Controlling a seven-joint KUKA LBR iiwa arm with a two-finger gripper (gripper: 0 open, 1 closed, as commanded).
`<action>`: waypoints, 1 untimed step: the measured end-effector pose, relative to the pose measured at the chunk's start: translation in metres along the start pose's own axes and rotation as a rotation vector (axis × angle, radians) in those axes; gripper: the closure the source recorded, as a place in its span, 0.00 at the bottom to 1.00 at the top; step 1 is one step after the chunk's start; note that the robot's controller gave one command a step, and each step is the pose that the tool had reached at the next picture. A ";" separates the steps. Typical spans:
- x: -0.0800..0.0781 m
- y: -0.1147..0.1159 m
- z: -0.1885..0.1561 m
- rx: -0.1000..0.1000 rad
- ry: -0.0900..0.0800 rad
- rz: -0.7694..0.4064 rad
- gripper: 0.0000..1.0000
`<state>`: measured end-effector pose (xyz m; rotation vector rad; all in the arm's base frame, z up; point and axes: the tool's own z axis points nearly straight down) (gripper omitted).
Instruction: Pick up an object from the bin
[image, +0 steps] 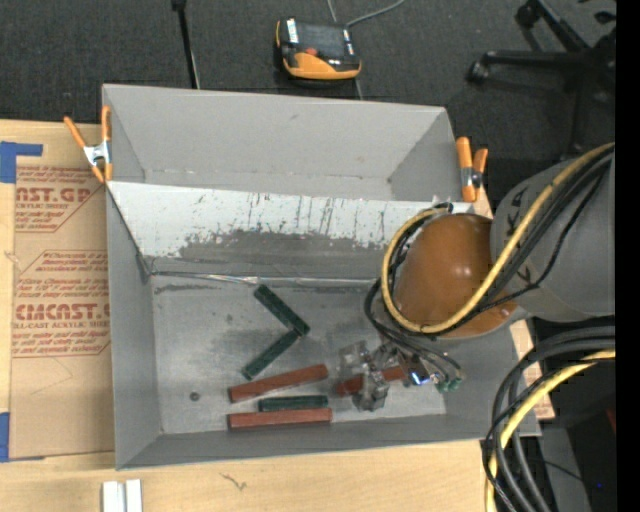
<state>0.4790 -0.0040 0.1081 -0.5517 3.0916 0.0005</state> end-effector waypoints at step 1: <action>0.000 0.000 -0.001 0.000 0.002 0.000 1.00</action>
Offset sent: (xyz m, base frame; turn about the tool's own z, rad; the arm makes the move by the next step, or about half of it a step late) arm 0.0000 0.0000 0.0060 0.0000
